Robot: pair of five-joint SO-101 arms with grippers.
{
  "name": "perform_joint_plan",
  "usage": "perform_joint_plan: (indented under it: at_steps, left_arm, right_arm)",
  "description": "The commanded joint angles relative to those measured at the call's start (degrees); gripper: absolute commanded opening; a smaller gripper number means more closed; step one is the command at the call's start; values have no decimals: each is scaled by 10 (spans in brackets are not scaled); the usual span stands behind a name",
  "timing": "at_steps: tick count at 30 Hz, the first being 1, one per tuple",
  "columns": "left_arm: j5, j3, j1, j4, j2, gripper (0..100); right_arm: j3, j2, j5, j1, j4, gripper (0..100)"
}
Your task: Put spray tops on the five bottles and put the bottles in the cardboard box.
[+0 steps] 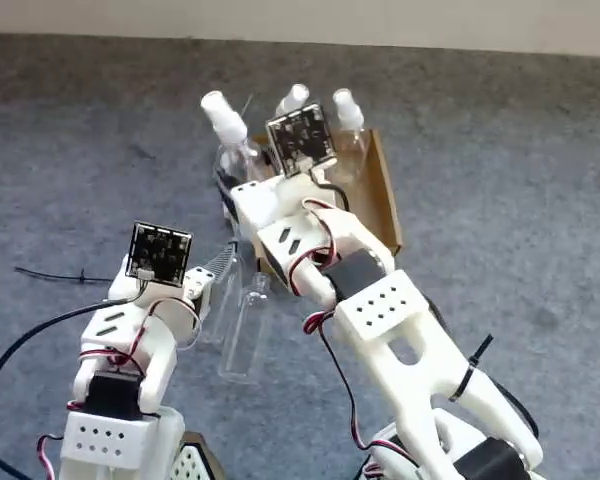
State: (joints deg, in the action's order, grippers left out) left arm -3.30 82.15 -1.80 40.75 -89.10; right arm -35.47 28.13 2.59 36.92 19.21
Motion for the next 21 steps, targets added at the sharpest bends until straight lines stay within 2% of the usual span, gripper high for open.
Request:
perform_joint_plan:
  at_steps: [1, 7, 15, 21]
  left_arm:
    - [1, -3, -19, -27, -8, 289]
    - [-1, 15, -36, -86, 9, 288]
    - [-3, 10, -33, -135, 75, 287]
    - [-3, 10, -3, -148, 95, 287]
  right_arm:
    - [68, 5, 7, 10, 81, 5]
    - [100, 5, 37, 10, 165, 5]
    - [99, 5, 35, 10, 167, 5]
    - [99, 0, 33, -8, 145, 5]
